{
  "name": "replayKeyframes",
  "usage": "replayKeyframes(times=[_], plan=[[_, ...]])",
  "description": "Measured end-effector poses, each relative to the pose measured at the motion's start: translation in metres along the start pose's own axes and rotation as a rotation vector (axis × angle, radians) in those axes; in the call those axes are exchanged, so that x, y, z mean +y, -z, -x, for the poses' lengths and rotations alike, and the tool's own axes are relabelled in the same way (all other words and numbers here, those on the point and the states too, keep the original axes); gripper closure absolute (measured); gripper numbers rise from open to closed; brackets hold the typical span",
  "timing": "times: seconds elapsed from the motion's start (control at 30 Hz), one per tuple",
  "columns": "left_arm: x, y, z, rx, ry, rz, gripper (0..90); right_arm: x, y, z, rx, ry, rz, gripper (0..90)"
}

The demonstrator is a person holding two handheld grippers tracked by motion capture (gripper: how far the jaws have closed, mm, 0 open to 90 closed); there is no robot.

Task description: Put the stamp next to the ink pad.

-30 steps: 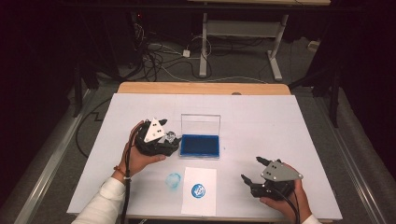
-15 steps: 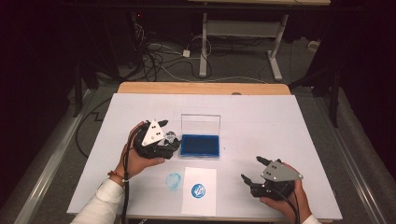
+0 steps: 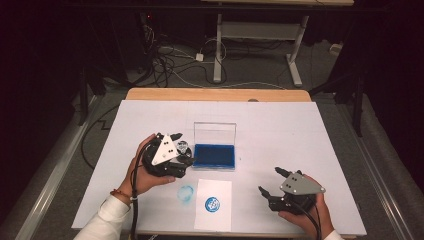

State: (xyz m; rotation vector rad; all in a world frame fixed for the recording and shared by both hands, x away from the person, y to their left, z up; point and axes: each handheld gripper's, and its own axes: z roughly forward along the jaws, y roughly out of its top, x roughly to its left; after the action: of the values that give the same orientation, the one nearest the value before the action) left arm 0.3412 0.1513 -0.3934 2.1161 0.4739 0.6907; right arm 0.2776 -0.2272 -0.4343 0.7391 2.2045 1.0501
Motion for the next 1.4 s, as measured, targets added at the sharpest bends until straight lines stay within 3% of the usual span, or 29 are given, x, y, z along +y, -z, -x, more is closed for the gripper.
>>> replayKeyframes(times=[0.4, 0.7, 1.2, 1.4], plan=[[0.0, 0.009, 0.01, -0.016, -0.024, 0.01, 15.3, 0.001, 0.001, 0.0, -0.008, 0.003, 0.003, 24.4], [-0.005, 0.016, 0.017, 0.002, -0.037, 0.038, 15.3, 0.001, 0.001, 0.0, -0.01, 0.005, 0.004, 24.5], [-0.021, 0.026, 0.025, 0.052, -0.067, 0.046, 15.3, 0.001, 0.002, -0.001, -0.021, 0.006, 0.005, 24.6], [-0.028, 0.03, 0.025, 0.069, -0.06, 0.04, 15.3, 0.001, 0.002, -0.001, -0.03, 0.004, 0.006, 24.9]])
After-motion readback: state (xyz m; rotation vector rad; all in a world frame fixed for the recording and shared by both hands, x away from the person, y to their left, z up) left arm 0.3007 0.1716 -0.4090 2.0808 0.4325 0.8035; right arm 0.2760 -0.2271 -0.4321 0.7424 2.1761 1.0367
